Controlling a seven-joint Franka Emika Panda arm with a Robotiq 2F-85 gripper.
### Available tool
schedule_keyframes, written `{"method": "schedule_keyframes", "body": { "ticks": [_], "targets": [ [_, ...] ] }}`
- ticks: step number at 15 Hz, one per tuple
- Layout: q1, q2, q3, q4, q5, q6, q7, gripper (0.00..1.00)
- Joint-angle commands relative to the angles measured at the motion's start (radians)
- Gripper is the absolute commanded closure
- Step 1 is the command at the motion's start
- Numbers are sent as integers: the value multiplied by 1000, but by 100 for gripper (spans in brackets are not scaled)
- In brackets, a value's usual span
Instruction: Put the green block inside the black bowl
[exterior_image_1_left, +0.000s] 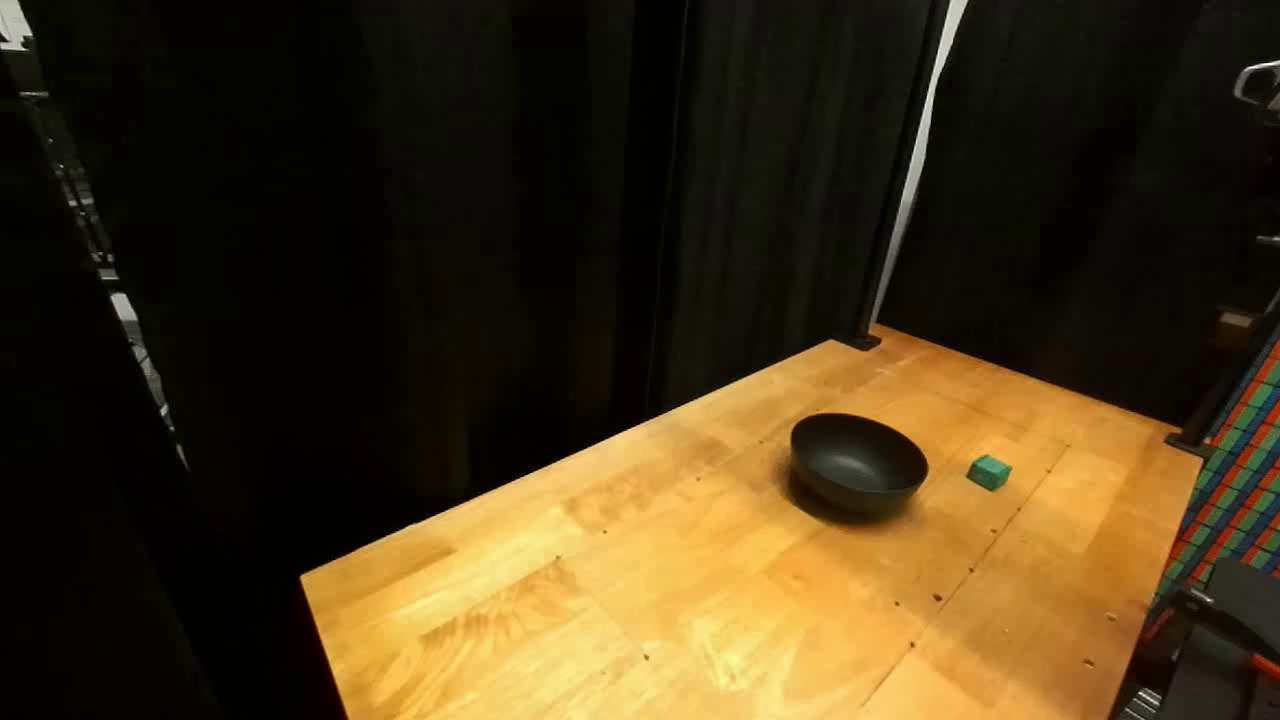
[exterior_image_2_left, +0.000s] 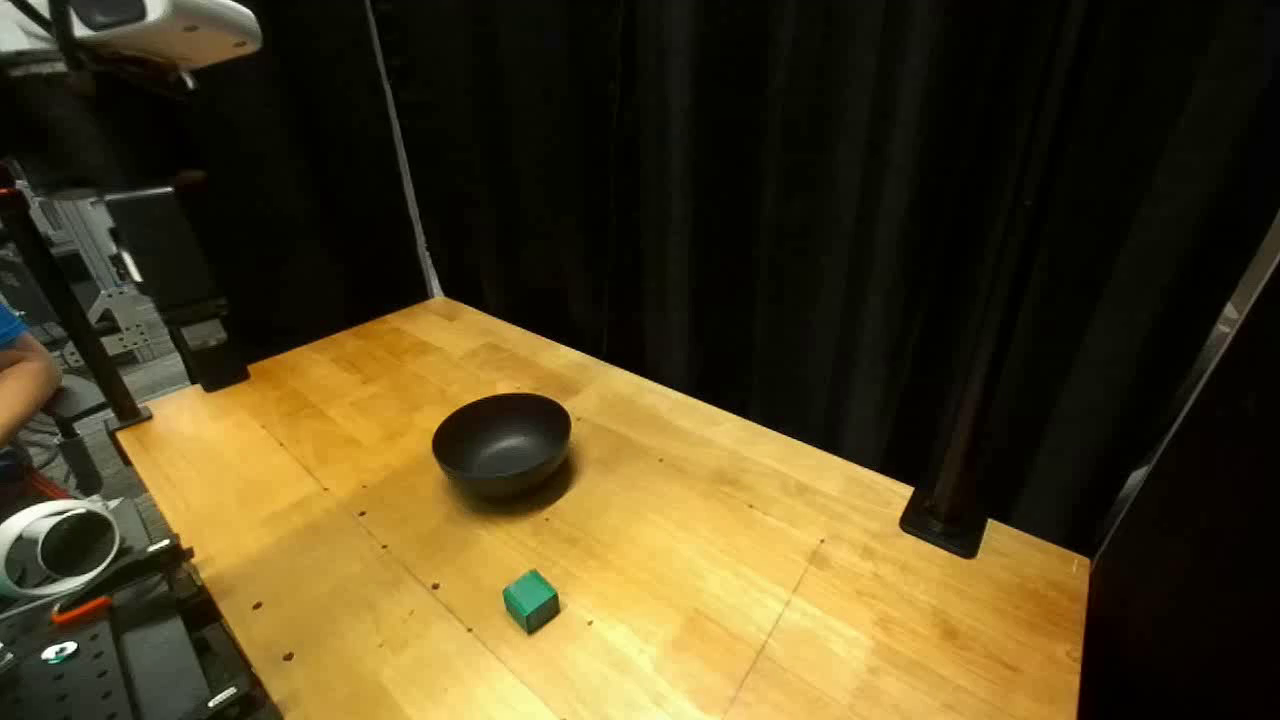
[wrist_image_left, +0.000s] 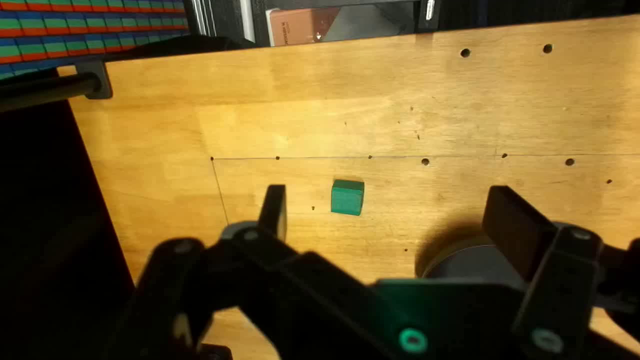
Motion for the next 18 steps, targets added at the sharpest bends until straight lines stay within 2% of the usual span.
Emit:
{"method": "schedule_keyframes", "body": {
  "ticks": [1, 7, 14, 18],
  "targets": [
    [12, 1, -11, 3, -8, -5, 7, 0],
    [9, 27, -3, 10, -14, 9, 21, 0],
    [-11, 430, -1, 133, 6, 288, 181, 0],
    [-22, 676, -17, 217, 0, 408, 243, 0]
  ]
}}
